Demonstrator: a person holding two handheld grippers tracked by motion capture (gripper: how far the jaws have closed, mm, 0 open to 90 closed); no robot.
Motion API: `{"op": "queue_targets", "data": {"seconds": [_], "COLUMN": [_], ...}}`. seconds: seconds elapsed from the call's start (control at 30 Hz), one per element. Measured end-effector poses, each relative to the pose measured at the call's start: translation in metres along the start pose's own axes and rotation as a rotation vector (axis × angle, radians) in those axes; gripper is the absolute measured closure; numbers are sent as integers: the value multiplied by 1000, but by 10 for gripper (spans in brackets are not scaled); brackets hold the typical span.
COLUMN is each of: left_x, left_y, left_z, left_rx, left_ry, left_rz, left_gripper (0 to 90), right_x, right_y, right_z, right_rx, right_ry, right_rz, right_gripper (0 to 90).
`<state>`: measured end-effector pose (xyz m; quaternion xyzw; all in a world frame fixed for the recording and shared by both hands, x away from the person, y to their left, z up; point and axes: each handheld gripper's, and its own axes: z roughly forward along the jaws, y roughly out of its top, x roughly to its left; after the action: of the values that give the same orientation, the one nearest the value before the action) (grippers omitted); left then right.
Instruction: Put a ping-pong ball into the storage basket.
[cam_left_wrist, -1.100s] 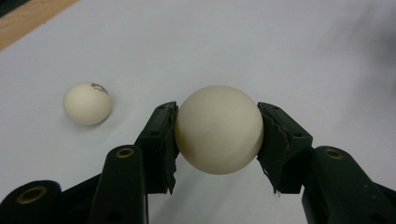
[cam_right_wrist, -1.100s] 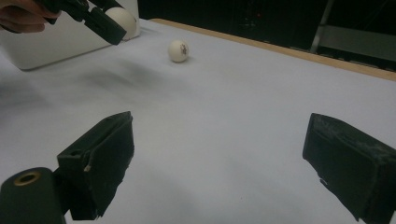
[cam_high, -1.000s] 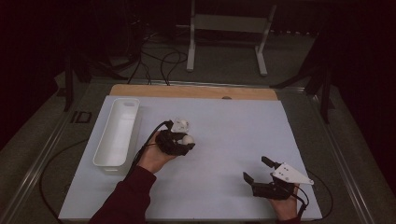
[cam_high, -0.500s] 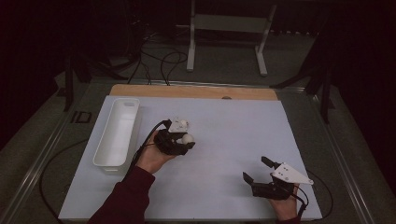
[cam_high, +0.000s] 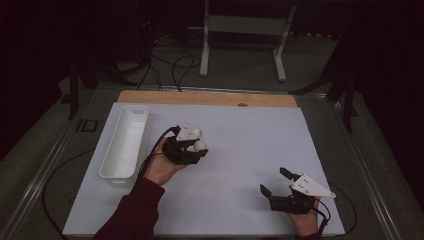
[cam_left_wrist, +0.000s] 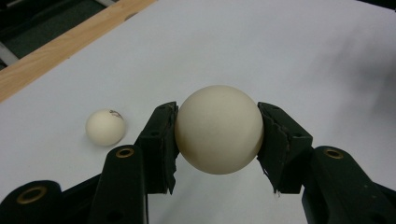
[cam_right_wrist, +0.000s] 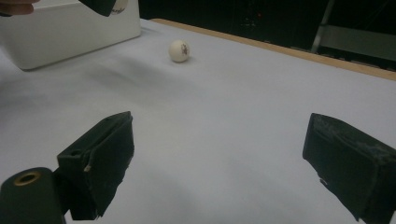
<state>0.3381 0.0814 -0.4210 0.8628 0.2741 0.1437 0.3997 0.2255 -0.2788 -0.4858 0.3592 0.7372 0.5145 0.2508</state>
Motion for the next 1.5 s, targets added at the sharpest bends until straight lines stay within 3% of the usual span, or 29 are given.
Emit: {"op": "queue_targets", "data": {"seconds": [0.53,1.5], "left_x": [-2,3], "left_y": [2,3], "left_z": [-10,-21], "left_rx": [-33,-62], "left_ry": [15,16], "left_rz": [17,11], "left_gripper": [512,511], "right_x": [0,0], "right_y": [0,0], "right_z": [0,1], "right_rx": [-1,0], "right_ry": [2,6], "right_rz": [-1,-3], "right_gripper": [86,86]}}
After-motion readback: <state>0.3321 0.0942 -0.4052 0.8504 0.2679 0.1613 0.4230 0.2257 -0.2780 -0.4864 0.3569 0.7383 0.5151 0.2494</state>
